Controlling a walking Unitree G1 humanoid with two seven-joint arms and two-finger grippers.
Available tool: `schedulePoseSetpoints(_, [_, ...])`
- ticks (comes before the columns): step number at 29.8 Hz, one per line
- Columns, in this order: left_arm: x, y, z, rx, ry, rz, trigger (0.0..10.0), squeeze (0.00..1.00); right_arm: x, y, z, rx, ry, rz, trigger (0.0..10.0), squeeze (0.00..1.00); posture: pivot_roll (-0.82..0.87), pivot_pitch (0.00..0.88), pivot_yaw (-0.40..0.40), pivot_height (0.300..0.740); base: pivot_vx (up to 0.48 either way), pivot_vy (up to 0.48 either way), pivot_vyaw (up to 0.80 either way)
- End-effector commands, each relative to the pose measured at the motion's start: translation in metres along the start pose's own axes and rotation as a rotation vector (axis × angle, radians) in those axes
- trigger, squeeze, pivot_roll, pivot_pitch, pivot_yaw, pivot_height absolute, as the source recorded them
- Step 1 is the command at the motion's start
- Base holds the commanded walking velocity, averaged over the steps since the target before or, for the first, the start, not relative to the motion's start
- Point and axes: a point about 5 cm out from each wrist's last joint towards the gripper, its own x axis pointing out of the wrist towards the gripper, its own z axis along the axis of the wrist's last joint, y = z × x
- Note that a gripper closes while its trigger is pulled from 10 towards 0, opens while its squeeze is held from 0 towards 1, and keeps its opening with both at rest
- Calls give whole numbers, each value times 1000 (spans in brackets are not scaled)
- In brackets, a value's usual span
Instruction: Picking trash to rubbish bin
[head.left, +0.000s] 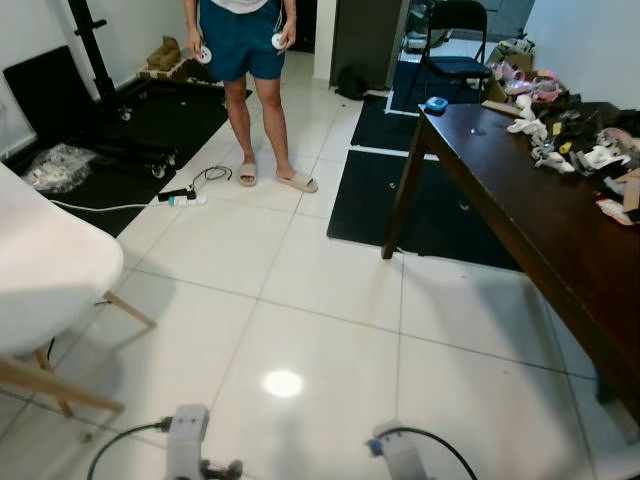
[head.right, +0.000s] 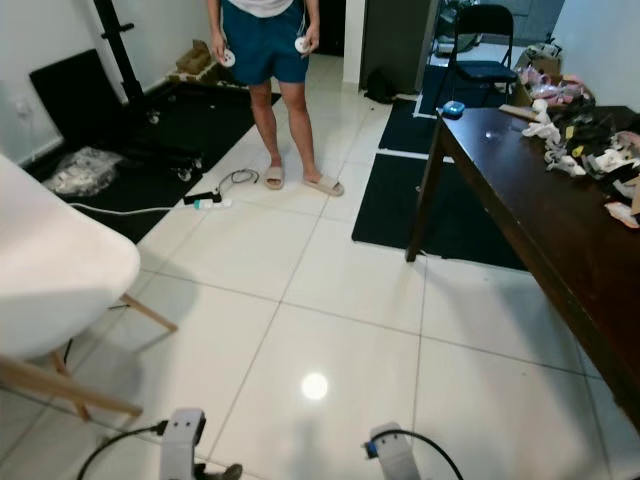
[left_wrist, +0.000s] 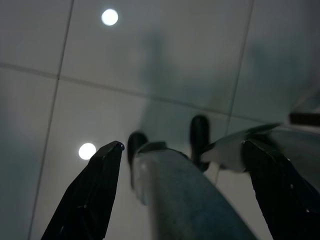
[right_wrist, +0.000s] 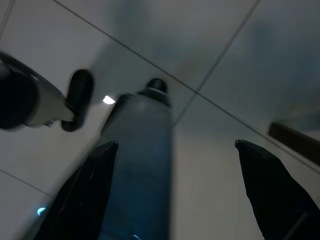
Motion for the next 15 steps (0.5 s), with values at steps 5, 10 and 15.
schedulePoseSetpoints(5, [-1,-1,-7,-7,22,-1,10000,0,-1,-2,-9,-5,53,2,10000,0,126,50,-17,740,261,0,-800])
schedulePoseSetpoints(10, [0,-1,-6,-24,9,0,10000,0,-1,-6,-7,-22,49,-2,10000,0,137,53,-29,740,260,0,-800])
schedulePoseSetpoints(15, [-1,0,-6,-39,3,8,10000,0,-2,-6,-12,-38,57,1,10000,0,153,60,-41,740,261,0,-98])
